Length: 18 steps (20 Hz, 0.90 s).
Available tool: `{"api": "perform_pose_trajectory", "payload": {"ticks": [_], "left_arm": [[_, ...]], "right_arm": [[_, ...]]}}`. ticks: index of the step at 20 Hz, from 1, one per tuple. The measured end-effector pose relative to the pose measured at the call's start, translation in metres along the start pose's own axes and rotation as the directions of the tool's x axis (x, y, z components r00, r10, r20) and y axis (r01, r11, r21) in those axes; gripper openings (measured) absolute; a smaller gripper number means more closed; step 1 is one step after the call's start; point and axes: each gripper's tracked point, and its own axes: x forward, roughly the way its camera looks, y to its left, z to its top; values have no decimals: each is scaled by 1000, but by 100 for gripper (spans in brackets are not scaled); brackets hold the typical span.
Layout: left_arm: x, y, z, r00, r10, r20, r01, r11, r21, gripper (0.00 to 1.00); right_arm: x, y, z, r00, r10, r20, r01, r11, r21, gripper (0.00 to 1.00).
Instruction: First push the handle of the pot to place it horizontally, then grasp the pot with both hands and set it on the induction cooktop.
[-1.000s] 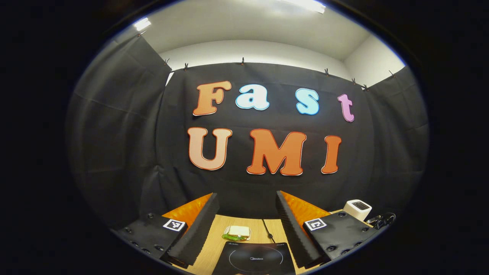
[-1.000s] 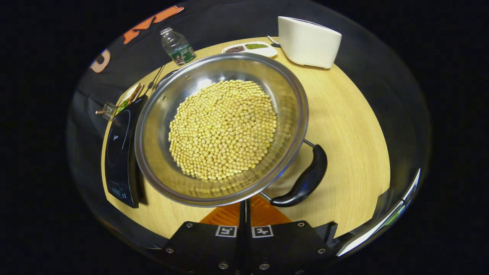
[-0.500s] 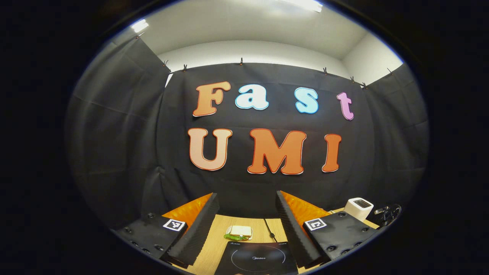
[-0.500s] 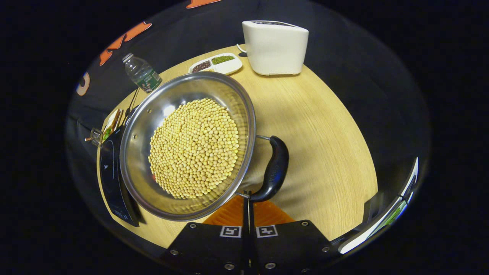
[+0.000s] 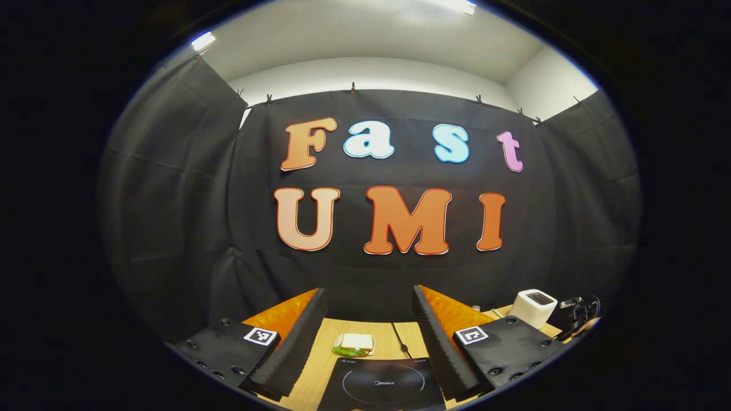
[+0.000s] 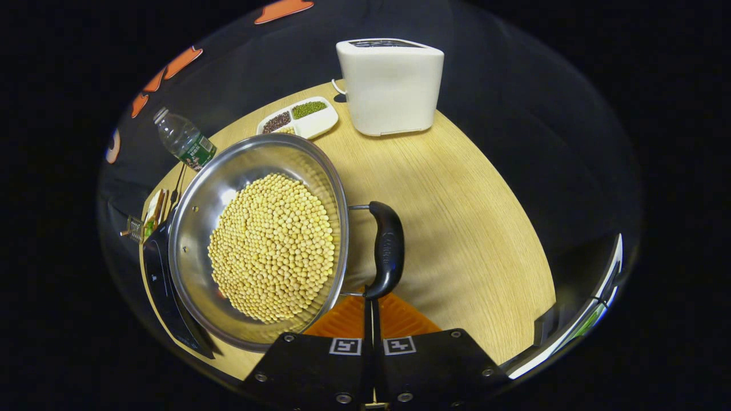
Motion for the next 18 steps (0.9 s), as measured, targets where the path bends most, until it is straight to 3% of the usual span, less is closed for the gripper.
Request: {"api": "perform_pose_trajectory", "payload": {"ticks": [11,18], "left_arm": [[17,-44,-39,995,-51,-87,53,998,25,99],[40,-108,-104,960,-157,-233,160,987,-4,98]], "right_arm": [[3,-12,51,997,-30,75,28,999,28,0],[-2,-5,68,993,-7,121,4,1000,23,1]]}}
